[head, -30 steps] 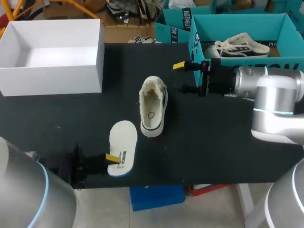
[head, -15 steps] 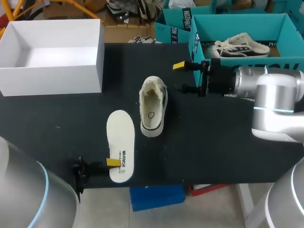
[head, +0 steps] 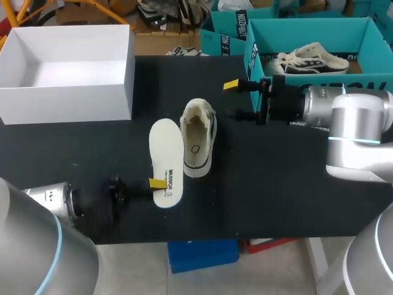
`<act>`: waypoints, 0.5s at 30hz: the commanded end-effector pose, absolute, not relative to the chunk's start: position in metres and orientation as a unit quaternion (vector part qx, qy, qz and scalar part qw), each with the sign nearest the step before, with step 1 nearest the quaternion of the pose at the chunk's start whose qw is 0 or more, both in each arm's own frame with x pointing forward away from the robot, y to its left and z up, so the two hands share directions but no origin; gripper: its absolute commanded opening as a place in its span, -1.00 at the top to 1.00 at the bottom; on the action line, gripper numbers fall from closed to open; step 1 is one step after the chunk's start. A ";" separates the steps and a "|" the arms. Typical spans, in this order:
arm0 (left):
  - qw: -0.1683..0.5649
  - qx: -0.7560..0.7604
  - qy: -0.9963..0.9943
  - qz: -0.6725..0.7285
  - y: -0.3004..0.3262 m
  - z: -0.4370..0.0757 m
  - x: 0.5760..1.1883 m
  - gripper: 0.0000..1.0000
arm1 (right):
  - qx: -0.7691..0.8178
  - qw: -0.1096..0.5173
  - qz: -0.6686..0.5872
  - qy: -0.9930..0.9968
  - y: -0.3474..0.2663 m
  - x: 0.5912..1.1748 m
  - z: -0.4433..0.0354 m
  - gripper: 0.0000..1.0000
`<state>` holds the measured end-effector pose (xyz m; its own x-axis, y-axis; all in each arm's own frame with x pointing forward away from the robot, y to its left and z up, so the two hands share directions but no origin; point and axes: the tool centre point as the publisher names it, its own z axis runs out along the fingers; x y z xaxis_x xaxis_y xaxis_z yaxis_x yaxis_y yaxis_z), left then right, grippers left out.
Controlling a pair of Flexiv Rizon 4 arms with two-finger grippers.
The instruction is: Take the shoe out of the shoebox, open the shoe tongue, remove and reinsert the insole, then place the shoe into the shoebox
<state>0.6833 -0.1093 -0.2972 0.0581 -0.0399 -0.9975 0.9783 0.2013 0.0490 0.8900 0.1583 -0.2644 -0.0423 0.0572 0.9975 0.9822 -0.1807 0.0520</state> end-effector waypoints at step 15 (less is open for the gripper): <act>0.545 0.502 0.510 -0.436 -0.147 -0.294 0.768 1.00 | -0.545 0.426 -0.542 -0.476 0.160 0.890 -0.265 -1.00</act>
<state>0.7571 -0.1404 -0.2921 0.1034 0.0295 -0.9942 0.9865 0.1248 0.1063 0.8900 0.1587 -0.2649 -0.0427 0.0561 0.9975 0.9818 -0.1825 0.0523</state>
